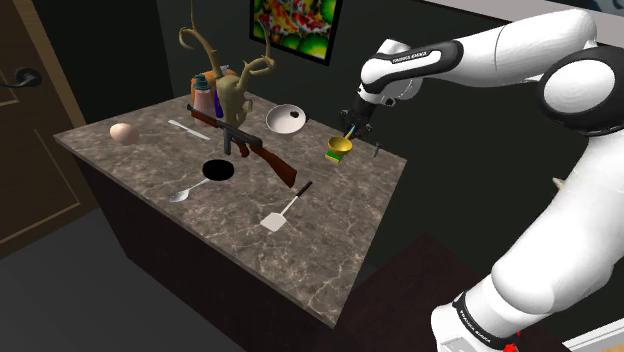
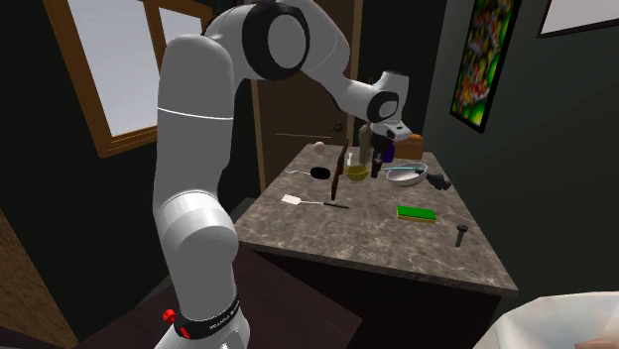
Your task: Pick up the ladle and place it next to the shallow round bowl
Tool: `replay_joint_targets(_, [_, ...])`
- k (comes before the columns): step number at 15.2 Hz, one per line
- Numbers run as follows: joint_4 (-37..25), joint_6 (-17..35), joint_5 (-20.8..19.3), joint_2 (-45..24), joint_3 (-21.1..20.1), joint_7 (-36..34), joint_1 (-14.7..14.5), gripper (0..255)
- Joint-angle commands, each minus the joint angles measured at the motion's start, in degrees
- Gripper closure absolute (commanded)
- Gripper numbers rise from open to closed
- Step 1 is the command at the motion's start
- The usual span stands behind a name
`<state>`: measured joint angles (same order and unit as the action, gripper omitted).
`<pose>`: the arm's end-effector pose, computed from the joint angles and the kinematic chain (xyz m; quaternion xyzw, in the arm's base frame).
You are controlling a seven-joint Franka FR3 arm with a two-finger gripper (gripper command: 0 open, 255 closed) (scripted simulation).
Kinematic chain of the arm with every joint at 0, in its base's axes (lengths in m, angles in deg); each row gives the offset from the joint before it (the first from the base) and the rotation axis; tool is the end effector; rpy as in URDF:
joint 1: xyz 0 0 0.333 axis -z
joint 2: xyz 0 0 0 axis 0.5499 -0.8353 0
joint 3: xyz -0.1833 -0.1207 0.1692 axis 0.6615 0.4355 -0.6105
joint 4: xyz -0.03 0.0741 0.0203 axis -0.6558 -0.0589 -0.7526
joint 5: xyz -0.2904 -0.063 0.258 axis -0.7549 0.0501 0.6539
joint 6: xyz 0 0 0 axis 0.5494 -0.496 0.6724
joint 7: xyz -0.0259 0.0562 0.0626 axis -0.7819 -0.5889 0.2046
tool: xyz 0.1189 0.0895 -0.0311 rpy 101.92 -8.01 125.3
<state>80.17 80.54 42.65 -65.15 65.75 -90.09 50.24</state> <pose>0.6048 -0.1044 0.3109 -0.8257 0.5567 -0.0117 0.0900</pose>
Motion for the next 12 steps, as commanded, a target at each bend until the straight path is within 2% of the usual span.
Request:
replay_joint_targets(1, [-7.1,-1.6,-0.8,-5.4,0.1,-0.7,-0.3,255])
replay_joint_targets(5, [-21.8,-6.6,-2.1,-15.0,0.5,-1.6,-0.7,255])
replay_joint_targets(7, [-31.4,-10.2,-2.8,-21.1,0.7,-2.1,-1.0,255])
replay_joint_targets(12, [-29.3,-7.0,-2.7,-22.1,0.7,-1.7,-1.1,255])
